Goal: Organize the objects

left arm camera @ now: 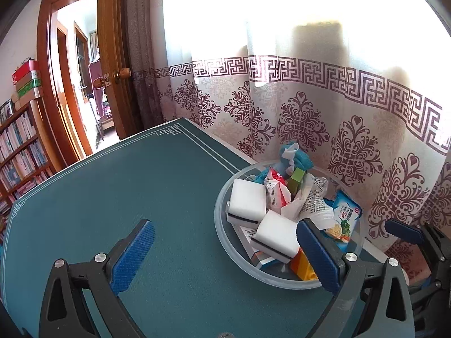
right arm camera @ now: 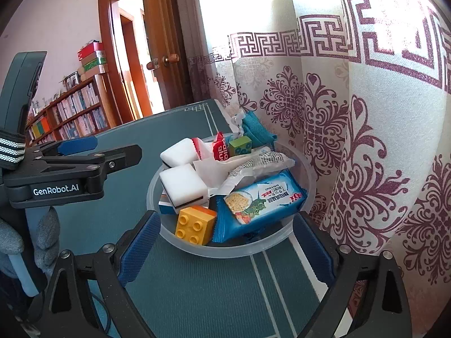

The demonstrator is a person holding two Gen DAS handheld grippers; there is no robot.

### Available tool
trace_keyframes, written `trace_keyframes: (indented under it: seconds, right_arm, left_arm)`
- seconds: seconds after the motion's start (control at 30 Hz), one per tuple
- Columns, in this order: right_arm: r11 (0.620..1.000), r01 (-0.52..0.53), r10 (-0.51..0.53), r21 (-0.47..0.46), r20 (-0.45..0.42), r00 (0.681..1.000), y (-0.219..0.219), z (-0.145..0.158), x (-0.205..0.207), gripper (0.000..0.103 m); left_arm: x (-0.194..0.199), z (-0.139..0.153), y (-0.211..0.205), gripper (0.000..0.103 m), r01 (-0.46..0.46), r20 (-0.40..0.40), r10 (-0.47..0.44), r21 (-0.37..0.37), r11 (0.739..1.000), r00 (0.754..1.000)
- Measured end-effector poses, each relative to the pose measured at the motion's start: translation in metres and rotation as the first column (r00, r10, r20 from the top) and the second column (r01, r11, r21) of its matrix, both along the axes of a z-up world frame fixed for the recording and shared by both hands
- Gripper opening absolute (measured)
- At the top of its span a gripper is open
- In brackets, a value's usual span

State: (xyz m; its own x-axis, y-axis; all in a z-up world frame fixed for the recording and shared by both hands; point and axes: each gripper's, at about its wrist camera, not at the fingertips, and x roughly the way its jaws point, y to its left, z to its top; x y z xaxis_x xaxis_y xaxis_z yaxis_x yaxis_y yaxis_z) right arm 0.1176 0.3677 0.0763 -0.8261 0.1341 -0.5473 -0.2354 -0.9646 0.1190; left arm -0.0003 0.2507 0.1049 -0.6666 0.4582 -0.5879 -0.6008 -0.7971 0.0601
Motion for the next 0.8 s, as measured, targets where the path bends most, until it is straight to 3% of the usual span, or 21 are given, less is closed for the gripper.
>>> trace_keyframes:
  seconds: [0.37, 0.8]
  right_arm:
    - [0.999, -0.004, 0.002, 0.047, 0.039, 0.999, -0.005, -0.004, -0.005, 0.101]
    - [0.995, 0.01, -0.014, 0.096, 0.036, 0.999, -0.005, -0.003, -0.005, 0.101]
  left_arm:
    - [0.016, 0.004, -0.009, 0.103, -0.09, -0.072, 0.088, -0.032, 0.995, 0.994]
    - [0.028, -0.004, -0.007, 0.103, -0.086, -0.074, 0.081, -0.07, 0.994, 0.994]
